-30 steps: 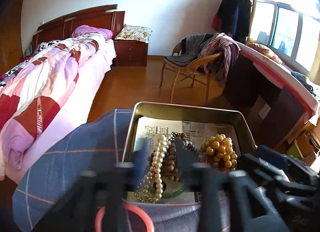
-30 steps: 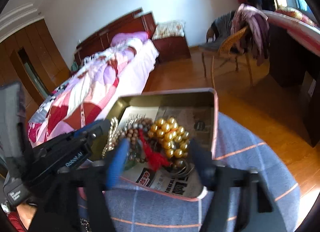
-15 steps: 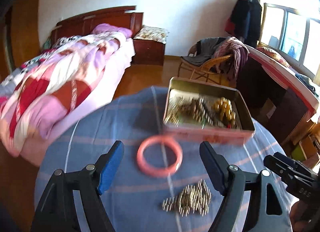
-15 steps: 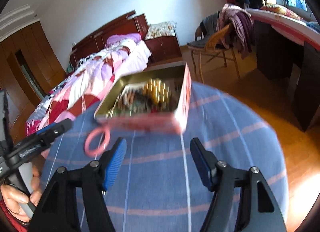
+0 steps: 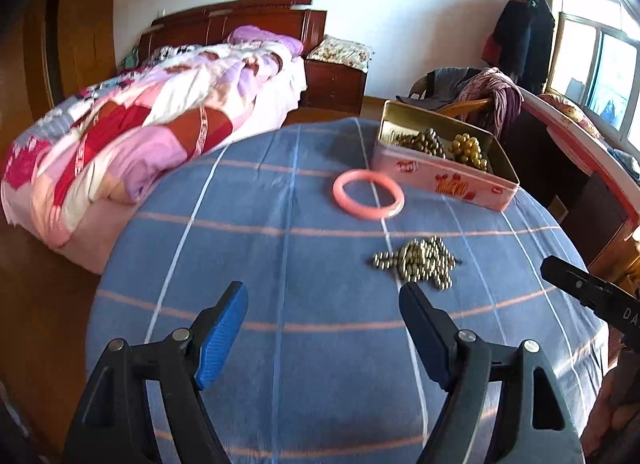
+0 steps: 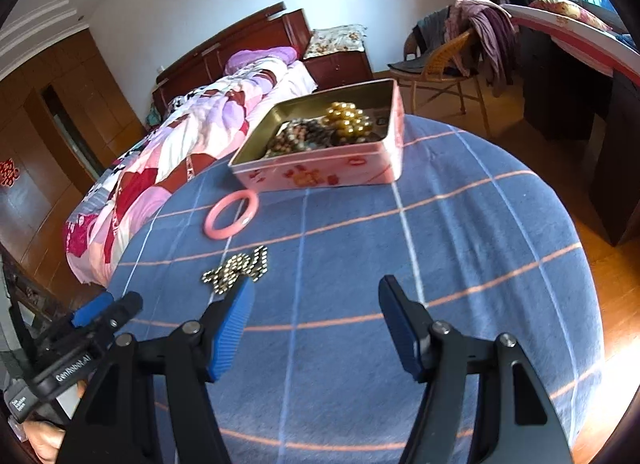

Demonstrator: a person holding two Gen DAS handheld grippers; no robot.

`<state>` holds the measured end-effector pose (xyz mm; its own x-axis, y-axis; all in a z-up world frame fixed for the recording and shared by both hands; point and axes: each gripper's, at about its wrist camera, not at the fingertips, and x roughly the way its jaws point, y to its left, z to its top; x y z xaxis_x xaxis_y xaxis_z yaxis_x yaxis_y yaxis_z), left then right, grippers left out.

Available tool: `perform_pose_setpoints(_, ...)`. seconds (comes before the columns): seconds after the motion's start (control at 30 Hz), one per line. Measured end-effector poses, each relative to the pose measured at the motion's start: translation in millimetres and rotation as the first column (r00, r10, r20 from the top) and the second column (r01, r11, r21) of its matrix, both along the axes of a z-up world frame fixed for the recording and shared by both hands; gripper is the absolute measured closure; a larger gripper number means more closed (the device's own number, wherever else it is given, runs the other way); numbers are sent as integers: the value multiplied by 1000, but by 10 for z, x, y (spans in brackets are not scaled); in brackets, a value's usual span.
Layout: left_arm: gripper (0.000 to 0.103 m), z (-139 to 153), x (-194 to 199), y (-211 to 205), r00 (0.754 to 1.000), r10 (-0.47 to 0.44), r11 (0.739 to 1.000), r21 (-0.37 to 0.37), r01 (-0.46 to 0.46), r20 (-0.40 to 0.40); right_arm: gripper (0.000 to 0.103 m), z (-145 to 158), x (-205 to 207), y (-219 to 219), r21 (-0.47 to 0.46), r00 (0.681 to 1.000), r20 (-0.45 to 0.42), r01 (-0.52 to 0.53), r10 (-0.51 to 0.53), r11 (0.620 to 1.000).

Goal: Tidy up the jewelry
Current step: 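Move both grippers back and grasp the silver chain with the right gripper, then lift the silver chain with the right gripper while the left grasps the pink bangle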

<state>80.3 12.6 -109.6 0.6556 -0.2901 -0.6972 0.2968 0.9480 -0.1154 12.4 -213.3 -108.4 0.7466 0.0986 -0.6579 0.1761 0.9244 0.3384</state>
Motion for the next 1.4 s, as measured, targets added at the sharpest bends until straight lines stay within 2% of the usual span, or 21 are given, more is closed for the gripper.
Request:
perform_pose_setpoints(0.1,25,-45,-73,63,1000,5,1000,0,-5,-2,39,-50,0,92,3,1000,-15,-23,23,1000)
perform_pose_setpoints(0.27,25,-49,-129,122,999,12,998,55,-14,35,39,-81,86,209,-34,998,-31,-54,53,998)
perform_pose_setpoints(0.4,25,-31,-105,202,999,31,998,55,-33,40,39,-114,301,358,-66,995,-50,-91,88,994)
perform_pose_setpoints(0.57,25,-15,-62,289,998,53,997,50,-55,42,38,-240,686,681,-120,977,-123,-187,172,975)
perform_pose_setpoints(0.7,25,-9,-36,340,997,58,996,72,-62,56,38,-295,834,836,-140,972,-143,-206,186,968)
perform_pose_setpoints(0.83,25,-32,27,365,997,56,995,77,-59,50,32,-370,908,904,-188,967,-174,-216,184,958)
perform_pose_setpoints(0.9,25,-46,44,357,998,49,996,72,-52,47,36,-382,882,940,-228,966,-173,-230,193,946)
perform_pose_setpoints(0.97,25,-53,57,344,998,41,997,65,-43,43,54,-382,847,948,-284,967,-170,-234,191,930)
perform_pose_setpoints(1.0,25,-55,67,334,999,36,997,60,-38,41,59,-383,820,920,-306,967,-166,-238,194,922)
perform_pose_setpoints(1.03,25,-58,77,323,999,31,998,55,-33,39,72,-374,810,878,-307,967,-162,-238,196,921)
perform_pose_setpoints(1.07,25,-60,86,311,999,27,998,51,-29,37,81,-366,795,803,-291,967,-158,-238,199,927)
perform_pose_setpoints(1.23,25,-84,133,239,1000,6,999,32,-6,16,86,-339,747,475,-109,966,-128,-240,226,965)
perform_pose_setpoints(1.27,25,-85,138,224,1000,-1,1000,23,0,11,86,-339,702,378,-50,969,-114,-227,221,973)
perform_pose_setpoints(1.4,25,-90,187,143,1000,-17,1000,21,17,4,87,-269,557,254,33,979,-64,-191,193,981)
